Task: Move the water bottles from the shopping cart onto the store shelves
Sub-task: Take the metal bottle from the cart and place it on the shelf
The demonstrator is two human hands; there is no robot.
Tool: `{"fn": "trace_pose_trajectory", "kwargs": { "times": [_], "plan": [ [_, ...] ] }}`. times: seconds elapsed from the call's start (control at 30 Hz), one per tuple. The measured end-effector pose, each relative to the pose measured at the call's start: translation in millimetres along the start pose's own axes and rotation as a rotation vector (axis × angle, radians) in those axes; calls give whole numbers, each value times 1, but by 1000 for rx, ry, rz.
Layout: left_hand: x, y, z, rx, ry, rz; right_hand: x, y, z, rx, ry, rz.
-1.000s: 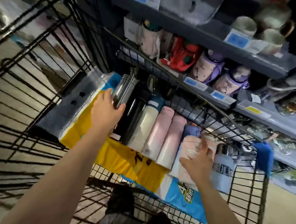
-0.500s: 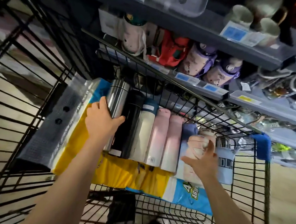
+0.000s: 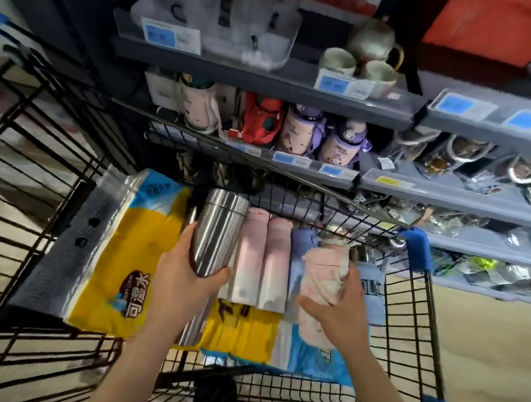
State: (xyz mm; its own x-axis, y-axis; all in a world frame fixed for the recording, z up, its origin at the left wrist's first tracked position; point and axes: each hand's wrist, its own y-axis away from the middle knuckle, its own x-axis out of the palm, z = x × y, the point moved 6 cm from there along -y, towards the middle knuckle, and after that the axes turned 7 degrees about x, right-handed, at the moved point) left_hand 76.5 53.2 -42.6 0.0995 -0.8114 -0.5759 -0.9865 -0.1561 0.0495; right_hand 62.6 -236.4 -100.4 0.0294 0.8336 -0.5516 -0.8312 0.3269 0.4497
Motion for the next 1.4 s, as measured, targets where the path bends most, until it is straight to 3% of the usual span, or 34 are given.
{"fn": "trace_pose_trajectory", "kwargs": {
  "times": [0.2,0.33,0.47,0.77,1.03,1.2,1.4],
  "plan": [
    [53,52,-83,134,52,40,-93,50,17,-289,-261,-77],
    [100,114,-149,232,102,6,-179,86,-17,-371,-326,-74],
    [169,171,-207,265,221,45,-280,114,-74,-361,-401,-171],
    [310,242,-375,495,354,309,-486,151,-188,-277,-595,-605],
    [412,202,-478,624,452,360,-608,108,-210,-299,-581,-837],
    [483,147,-535,617,589,386,-675,45,-195,-338,-513,-892],
    [535,83,-596,641,586,381,-736,-32,-173,-364,-541,-915]
  ]
}}
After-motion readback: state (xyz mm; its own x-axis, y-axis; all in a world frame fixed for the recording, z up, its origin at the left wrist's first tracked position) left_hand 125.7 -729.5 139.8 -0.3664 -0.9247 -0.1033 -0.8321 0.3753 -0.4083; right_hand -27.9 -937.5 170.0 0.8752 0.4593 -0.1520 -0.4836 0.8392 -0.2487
